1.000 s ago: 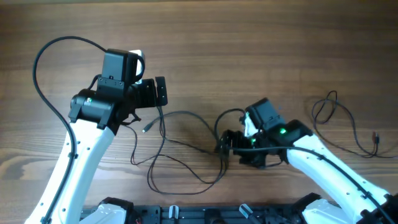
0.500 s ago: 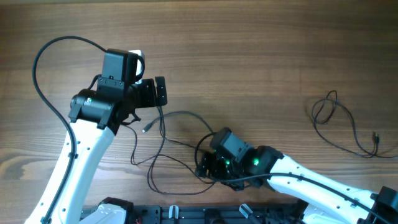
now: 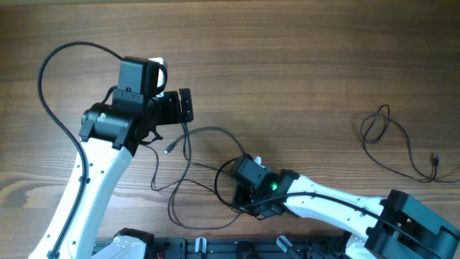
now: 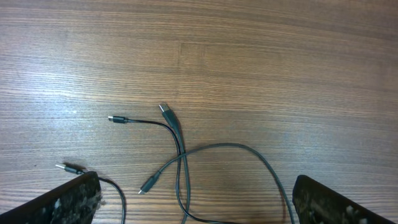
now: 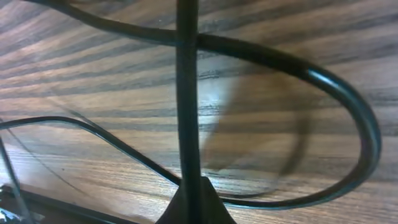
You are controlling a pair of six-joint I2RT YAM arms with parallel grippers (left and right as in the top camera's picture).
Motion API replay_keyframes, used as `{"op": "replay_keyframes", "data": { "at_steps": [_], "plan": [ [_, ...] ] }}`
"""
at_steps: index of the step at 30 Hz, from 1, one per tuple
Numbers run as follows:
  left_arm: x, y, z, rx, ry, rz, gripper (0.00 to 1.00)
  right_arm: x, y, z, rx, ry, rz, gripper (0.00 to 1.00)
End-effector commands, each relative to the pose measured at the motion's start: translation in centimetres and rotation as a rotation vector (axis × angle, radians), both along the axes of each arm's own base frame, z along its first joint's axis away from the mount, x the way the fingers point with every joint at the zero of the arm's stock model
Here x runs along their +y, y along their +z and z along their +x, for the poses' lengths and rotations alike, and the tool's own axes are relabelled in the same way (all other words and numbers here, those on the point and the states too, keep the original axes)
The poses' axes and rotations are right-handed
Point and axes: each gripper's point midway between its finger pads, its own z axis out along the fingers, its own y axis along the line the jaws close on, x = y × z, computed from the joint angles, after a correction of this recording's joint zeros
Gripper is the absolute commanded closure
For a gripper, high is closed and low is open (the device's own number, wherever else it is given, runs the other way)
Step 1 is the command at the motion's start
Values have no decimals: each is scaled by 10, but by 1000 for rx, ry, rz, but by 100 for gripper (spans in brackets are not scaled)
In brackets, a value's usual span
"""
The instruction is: Untangle cables
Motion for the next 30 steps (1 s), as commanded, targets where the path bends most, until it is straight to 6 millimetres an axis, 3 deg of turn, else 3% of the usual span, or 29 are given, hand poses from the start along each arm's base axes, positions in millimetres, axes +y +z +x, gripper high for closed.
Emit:
{"op": "replay_keyframes", "data": {
  "at_steps": [1, 4, 8, 10, 13, 14, 20, 22, 27, 30],
  "plan": [
    [4, -2, 1, 1, 17, 9, 0, 4, 12, 5, -58, 28, 38, 96],
    [4, -2, 1, 1, 17, 9, 0, 13, 38, 17, -161, 63, 100, 96],
    [4, -2, 1, 1, 17, 9, 0, 17, 112, 50, -426, 74, 180, 96],
    [4, -2, 1, 1, 17, 9, 0, -9, 166, 74, -587, -10, 166, 96],
    [4, -2, 1, 1, 17, 9, 0, -41, 224, 96, -756, -103, 160, 96],
    [4, -2, 1, 1, 17, 9, 0, -55, 252, 106, -842, -143, 172, 96],
    [4, -2, 1, 2, 17, 9, 0, -122, 365, 147, -1108, -394, 200, 96],
    [4, -2, 1, 1, 17, 9, 0, -130, 392, 153, -1154, -432, 224, 96],
    [4, -2, 1, 1, 17, 9, 0, -130, 471, 165, -1353, -412, 279, 96],
    [4, -2, 1, 1, 17, 9, 0, -138, 505, 172, -1431, -459, 260, 96]
  ]
}}
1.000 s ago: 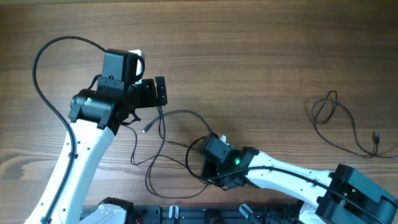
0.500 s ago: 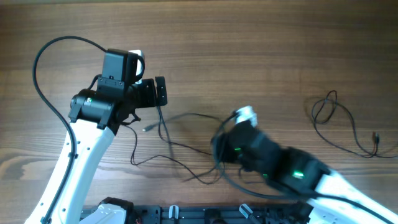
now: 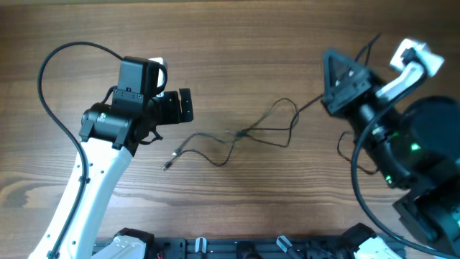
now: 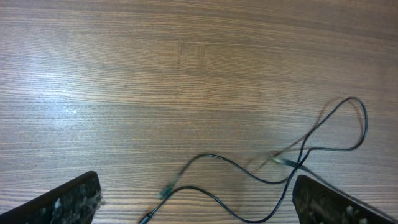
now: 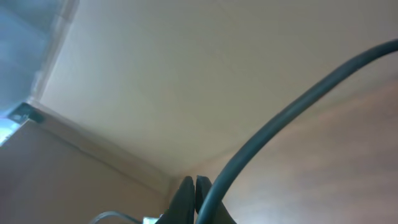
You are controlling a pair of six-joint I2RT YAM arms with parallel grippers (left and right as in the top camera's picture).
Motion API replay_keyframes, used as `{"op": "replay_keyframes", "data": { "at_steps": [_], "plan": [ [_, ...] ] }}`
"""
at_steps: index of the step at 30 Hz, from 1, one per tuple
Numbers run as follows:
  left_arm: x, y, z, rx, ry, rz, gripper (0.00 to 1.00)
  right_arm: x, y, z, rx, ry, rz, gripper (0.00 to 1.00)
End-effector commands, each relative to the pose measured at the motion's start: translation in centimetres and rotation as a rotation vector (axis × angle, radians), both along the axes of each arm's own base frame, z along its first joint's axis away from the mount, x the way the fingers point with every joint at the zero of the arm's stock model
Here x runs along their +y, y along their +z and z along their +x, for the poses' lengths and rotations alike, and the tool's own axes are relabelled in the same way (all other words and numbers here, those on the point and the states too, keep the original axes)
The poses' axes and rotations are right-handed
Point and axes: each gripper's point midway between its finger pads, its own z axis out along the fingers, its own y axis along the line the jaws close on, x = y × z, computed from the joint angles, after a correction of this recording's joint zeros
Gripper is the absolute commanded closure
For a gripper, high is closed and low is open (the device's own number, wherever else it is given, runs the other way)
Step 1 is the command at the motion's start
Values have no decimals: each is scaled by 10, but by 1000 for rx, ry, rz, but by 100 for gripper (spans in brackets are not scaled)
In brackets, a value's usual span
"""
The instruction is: Untangle cables
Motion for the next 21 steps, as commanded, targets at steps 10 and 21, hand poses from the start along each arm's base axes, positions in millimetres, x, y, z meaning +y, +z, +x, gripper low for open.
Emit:
{"op": "replay_keyframes", "data": {
  "at_steps": [10, 21],
  "plan": [
    [4, -2, 1, 1, 17, 9, 0, -92, 113, 22, -322, -630, -234, 96],
    [4, -2, 1, 1, 17, 9, 0, -193, 72, 87, -134, -1063, -596, 96]
  ]
}}
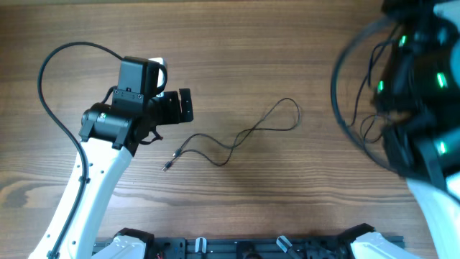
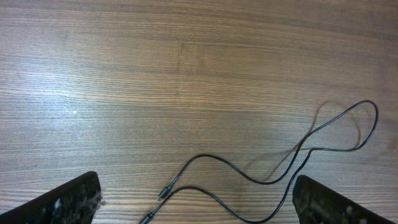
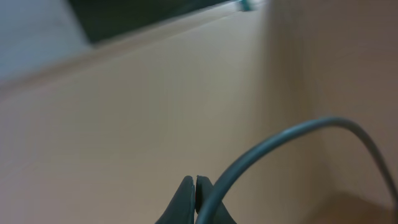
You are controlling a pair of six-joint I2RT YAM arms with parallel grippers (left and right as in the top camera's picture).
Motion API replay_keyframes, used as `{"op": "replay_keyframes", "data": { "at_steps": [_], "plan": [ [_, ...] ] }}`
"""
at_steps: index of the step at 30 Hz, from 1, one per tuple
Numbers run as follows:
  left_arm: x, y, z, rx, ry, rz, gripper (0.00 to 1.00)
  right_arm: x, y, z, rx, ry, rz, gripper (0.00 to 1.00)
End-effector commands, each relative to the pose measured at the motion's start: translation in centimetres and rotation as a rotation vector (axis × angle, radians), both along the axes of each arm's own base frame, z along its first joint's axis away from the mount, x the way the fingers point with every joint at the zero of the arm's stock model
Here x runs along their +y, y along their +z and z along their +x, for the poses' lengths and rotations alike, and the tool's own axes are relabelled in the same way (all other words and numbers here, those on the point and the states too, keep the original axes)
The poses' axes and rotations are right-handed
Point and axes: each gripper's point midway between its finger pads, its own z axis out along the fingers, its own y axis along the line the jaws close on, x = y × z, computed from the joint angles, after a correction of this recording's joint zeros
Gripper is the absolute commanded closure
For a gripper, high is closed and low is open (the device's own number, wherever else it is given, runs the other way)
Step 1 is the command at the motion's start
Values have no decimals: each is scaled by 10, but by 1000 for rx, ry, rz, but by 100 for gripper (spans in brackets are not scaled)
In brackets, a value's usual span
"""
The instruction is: Untangle cables
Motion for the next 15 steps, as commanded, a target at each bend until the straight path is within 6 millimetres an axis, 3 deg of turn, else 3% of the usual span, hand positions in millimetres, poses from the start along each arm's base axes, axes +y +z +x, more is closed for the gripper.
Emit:
{"op": "replay_keyframes", "data": {
  "at_steps": [1, 5, 8, 10, 12, 13, 14, 15],
  "plan": [
    [4, -2, 1, 1, 17, 9, 0, -57, -19, 18, 102, -210, -68, 96],
    [4, -2, 1, 2, 17, 9, 1, -123, -47, 38, 174, -355, -67, 96],
    [4, -2, 1, 1, 17, 9, 0, -188, -85, 43, 260, -490, -23, 96],
    [4, -2, 1, 2, 17, 8, 0, -237, -135, 46, 372, -531, 53, 96],
    [4, -2, 1, 1, 17, 9, 0, -269, -188, 48, 469, -521, 172, 96],
    [4, -2, 1, 1, 17, 8, 0, -292, -247, 47, 559, -473, 333, 96],
    [4, -2, 1, 1, 17, 9, 0, -303, -289, 48, 611, -415, 468, 96],
    [4, -2, 1, 2, 17, 8, 0, -306, -315, 50, 640, -362, 552, 96]
  ]
}}
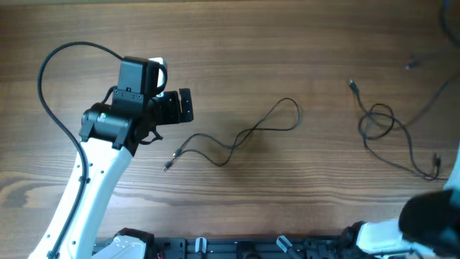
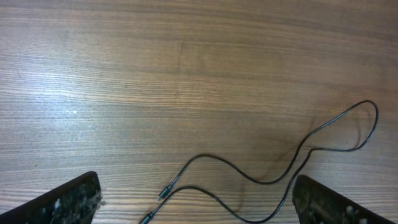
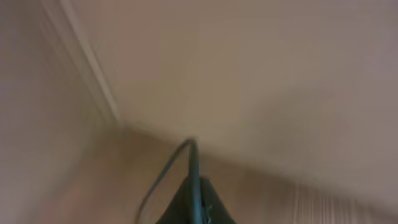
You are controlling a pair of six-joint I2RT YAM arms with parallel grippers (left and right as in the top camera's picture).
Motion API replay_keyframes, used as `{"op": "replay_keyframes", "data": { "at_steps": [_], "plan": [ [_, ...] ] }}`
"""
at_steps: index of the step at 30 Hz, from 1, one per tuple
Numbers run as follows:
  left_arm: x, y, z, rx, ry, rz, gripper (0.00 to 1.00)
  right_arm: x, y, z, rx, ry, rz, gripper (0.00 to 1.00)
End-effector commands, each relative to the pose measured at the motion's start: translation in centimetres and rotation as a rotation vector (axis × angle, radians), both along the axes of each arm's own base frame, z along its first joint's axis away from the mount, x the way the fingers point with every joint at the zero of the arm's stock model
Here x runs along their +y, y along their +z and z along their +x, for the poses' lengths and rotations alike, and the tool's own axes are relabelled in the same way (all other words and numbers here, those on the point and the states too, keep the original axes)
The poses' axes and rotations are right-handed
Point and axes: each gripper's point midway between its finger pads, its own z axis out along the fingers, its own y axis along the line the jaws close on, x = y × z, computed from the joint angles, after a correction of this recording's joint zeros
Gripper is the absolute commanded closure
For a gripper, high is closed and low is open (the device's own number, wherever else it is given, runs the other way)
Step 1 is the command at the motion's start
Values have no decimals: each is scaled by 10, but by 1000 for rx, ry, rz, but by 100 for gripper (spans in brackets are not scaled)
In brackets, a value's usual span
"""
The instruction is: Untangle cables
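Note:
One thin dark cable (image 1: 237,137) lies alone mid-table, its two plugs at the left end (image 2: 163,198) and its loop at the right (image 2: 367,127). A second cable (image 1: 388,137) lies coiled at the right. A blurred strand (image 1: 435,93) hangs over the right edge. My right gripper (image 3: 194,186) is shut on a dark cable (image 3: 191,158) and faces a wall and ceiling; it is outside the overhead view. My left gripper (image 1: 183,106) hovers open above the table, its fingers (image 2: 68,199) apart just left of the middle cable's plugs.
The left arm's own black hose (image 1: 54,86) arcs over the table's left part. The right arm's base (image 1: 424,223) fills the bottom right corner. Bare wood (image 1: 287,43) shows at the back.
The right arm, which filled the overhead view's upper right, has left it; the coiled cable at the right now shows in full. The middle cable and the left arm have not moved.
My right gripper was shut on a cable low at the table's front, in a tangle below the open left gripper. Then it was raised at the right with cables stretched toward it. Then one cable lay alone mid-table, and the gripper still holds the other.

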Motion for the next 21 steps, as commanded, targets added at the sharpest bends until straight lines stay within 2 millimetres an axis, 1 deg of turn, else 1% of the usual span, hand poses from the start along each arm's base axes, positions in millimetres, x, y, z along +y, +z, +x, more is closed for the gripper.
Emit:
{"op": "replay_keyframes", "data": {
  "at_steps": [1, 2, 4, 5, 6, 8, 9, 10, 11, 12, 13, 14, 16, 17, 19, 20, 21],
  "plan": [
    [4, -2, 1, 3, 17, 9, 0, -18, -116, 22, -92, 99, 478, 96],
    [4, -2, 0, 4, 17, 9, 0, -17, -141, 26, -90, 144, 578, 96],
    [4, -2, 1, 3, 17, 9, 0, -14, -177, 30, -87, 201, 719, 96],
    [4, -2, 1, 3, 17, 9, 0, -10, -202, 30, -63, 210, 792, 96],
    [4, -2, 1, 3, 17, 9, 0, -8, -210, 29, -46, 205, 807, 96],
    [4, -2, 0, 4, 17, 9, 0, -3, -216, 32, -21, 226, 806, 94],
    [4, -2, 1, 3, 17, 9, 0, -3, -216, 33, -20, 229, 806, 84],
    [4, -2, 1, 3, 17, 9, 0, -2, -217, 32, -18, 229, 808, 65],
    [4, -2, 1, 3, 17, 9, 0, 0, -218, 30, -10, 228, 820, 33],
    [4, -2, 1, 3, 17, 9, 0, 2, -220, 28, -1, 224, 830, 19],
    [4, -2, 1, 3, 17, 9, 0, 5, -222, 26, 12, 225, 846, 10],
    [4, -2, 1, 3, 17, 9, 0, 14, -224, 26, 33, 276, 866, 1],
    [4, -2, 1, 3, 17, 9, 0, 28, -224, 25, 63, 350, 901, 0],
    [4, -2, 1, 3, 17, 9, 0, 32, -225, 19, 83, 344, 918, 0],
    [4, -2, 1, 3, 17, 9, 0, 38, -224, 0, 148, 301, 937, 1],
    [4, -2, 1, 3, 17, 9, 0, 39, -221, -13, 187, 261, 929, 0],
    [4, -2, 1, 3, 17, 9, 0, 38, -217, -31, 232, 192, 922, 0]
  ]
}}
